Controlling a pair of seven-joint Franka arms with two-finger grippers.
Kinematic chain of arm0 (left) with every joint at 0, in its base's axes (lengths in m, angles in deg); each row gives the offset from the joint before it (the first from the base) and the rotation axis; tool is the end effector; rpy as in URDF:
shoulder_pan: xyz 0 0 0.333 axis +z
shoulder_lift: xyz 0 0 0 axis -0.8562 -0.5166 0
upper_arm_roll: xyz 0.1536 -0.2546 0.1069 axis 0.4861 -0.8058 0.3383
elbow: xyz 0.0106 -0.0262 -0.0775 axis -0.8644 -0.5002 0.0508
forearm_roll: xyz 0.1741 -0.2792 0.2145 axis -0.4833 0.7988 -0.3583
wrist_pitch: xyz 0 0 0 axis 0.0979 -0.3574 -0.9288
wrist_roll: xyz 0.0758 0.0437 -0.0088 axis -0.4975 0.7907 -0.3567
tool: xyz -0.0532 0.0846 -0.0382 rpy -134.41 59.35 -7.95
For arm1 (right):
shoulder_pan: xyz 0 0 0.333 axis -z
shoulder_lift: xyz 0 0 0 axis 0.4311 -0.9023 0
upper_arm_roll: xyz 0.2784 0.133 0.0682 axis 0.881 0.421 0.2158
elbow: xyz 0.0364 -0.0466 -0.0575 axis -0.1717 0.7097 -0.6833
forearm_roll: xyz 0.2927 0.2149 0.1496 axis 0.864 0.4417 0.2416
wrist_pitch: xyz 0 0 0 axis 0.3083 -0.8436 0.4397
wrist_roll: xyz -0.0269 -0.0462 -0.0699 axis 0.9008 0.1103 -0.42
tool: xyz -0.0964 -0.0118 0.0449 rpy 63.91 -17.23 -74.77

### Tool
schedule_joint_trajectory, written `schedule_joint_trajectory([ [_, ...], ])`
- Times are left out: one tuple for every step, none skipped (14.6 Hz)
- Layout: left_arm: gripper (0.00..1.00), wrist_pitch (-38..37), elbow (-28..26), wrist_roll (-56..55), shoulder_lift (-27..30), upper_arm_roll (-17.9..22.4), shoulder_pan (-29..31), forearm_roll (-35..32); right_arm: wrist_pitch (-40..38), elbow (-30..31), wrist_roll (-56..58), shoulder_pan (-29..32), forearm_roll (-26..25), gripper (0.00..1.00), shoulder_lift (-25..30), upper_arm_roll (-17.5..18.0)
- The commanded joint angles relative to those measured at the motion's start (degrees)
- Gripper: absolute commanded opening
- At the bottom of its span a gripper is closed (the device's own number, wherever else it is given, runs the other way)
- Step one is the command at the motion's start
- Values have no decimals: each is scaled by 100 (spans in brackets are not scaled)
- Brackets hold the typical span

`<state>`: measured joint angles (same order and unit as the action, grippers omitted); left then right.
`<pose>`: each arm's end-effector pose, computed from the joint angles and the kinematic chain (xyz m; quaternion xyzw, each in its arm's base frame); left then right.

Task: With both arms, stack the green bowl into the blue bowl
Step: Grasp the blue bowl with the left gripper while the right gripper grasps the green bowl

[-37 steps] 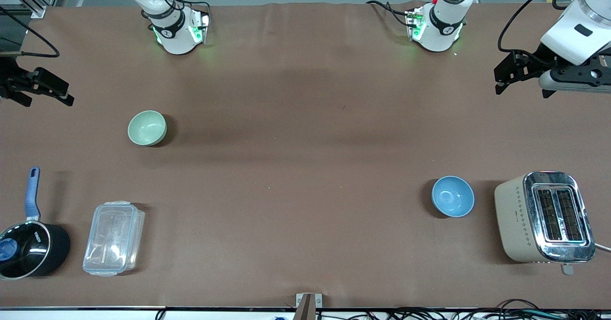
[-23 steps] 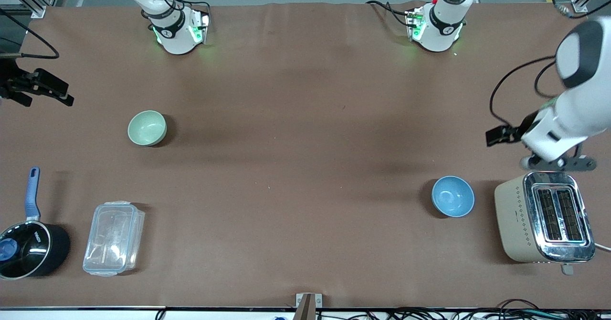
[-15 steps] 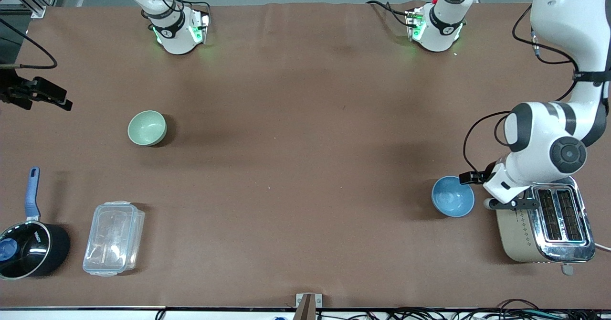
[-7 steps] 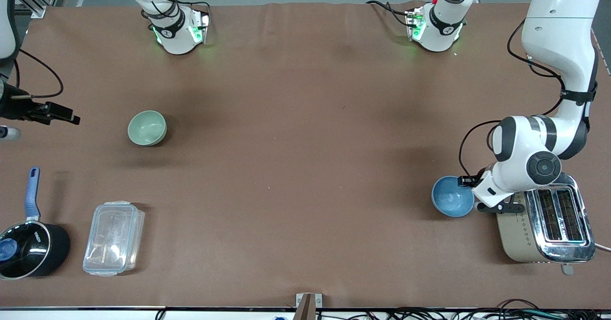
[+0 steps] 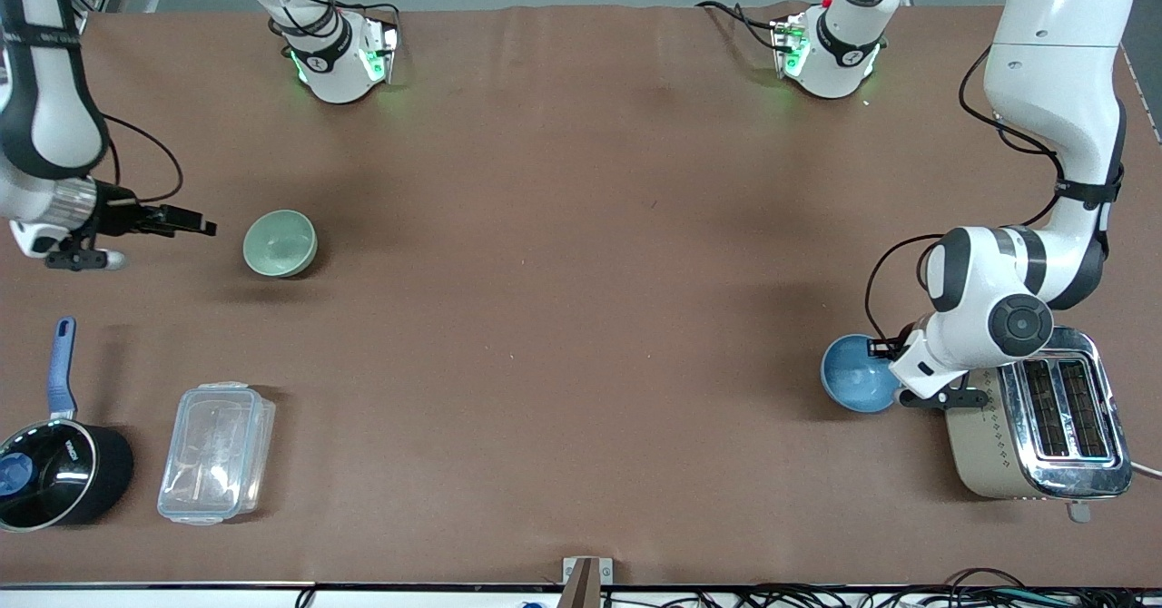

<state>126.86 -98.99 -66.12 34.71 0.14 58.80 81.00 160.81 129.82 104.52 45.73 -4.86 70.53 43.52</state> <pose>0.6600 -0.0283 0.2222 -0.9975 0.0122 0.0612 0.0317 0.4751 -0.1699 0.2978 -0.9838 0.0375 0.1034 0.1413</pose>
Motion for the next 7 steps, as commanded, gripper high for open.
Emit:
schedule_joint_trajectory([
  [32,3,248,-118,-227,-21,0,-55,545,301,314,99,137,100,-371,71],
  [26,3,283,-119,-271,-39,-8,24,555,301,323,99,145,99,-520,71],
  [16,3,319,-119,-263,-47,-26,129,555,301,332,160,145,99,-686,71],
  [6,3,371,-110,-263,-56,-43,156,564,301,393,248,145,97,-862,80],
  [0,3,415,-92,-237,-82,-52,156,590,292,515,301,172,94,-986,80],
  [0,-5,503,-66,-210,-152,-44,156,642,292,551,293,294,90,-1022,80],
  [0,-49,634,-83,-175,-292,-17,165,686,292,560,284,399,78,-1057,80],
])
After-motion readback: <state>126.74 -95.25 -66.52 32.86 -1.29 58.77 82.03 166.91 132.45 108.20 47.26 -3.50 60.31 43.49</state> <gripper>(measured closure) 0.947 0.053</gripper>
